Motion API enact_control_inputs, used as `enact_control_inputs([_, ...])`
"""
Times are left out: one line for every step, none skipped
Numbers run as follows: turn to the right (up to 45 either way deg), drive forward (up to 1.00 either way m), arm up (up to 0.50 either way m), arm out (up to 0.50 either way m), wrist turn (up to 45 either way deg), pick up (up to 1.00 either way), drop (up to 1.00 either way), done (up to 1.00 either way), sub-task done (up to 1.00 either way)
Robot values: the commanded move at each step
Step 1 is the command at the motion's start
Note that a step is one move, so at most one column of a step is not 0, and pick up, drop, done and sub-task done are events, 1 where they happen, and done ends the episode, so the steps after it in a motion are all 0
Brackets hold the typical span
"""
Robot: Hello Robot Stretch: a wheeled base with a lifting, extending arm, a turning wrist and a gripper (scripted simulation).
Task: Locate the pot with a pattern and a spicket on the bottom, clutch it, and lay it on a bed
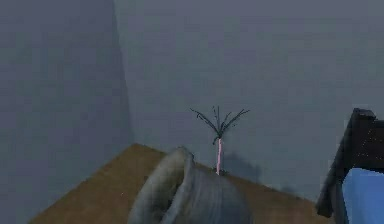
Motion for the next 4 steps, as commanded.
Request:
enact_control_inputs([45.0,0.0,0.0,0.0,0.0,0.0,0.0,0.0,0.0])
enact_control_inputs([27.0,0.0,0.0,0.0,0.0,0.0,0.0,0.0,0.0])
enact_control_inputs([-45.0,0.0,0.0,0.0,0.0,0.0,0.0,0.0,0.0])
enact_control_inputs([-45.0,0.0,0.0,0.0,0.0,0.0,0.0,0.0,0.0])
